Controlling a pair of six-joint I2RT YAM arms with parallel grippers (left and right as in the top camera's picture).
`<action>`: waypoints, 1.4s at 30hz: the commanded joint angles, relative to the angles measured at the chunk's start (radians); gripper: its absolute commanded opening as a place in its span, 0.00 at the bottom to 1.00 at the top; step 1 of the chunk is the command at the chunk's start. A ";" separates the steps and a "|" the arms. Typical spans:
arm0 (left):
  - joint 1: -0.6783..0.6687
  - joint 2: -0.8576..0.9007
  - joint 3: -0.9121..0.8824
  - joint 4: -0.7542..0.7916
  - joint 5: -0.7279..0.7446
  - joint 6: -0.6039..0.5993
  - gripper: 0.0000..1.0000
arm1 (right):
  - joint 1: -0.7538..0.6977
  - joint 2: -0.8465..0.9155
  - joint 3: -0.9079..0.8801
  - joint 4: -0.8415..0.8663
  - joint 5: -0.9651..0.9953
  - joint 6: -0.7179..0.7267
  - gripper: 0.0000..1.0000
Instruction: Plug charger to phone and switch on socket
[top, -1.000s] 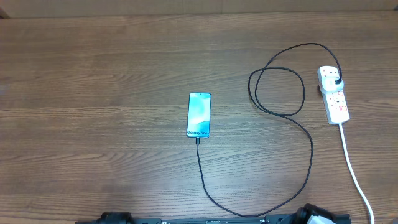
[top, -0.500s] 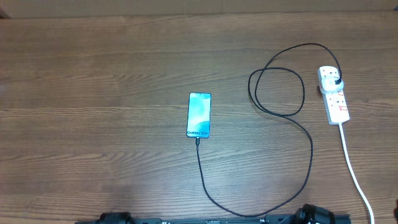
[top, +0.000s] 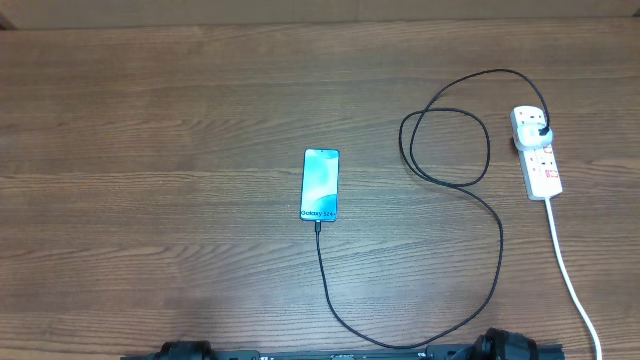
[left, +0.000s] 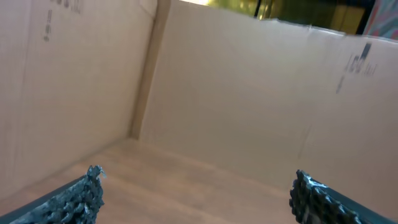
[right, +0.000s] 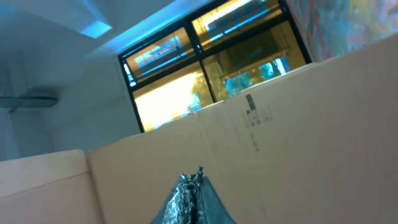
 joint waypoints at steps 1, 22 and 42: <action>0.005 -0.008 -0.036 0.010 0.017 -0.016 1.00 | 0.015 -0.025 -0.003 0.005 -0.005 -0.042 0.04; 0.005 -0.008 -1.094 0.920 0.353 -0.012 1.00 | 0.073 -0.145 0.041 0.040 0.040 -0.124 0.04; 0.005 -0.007 -1.767 1.559 0.298 -0.013 1.00 | 0.098 -0.245 -0.058 0.194 -0.065 -0.113 0.04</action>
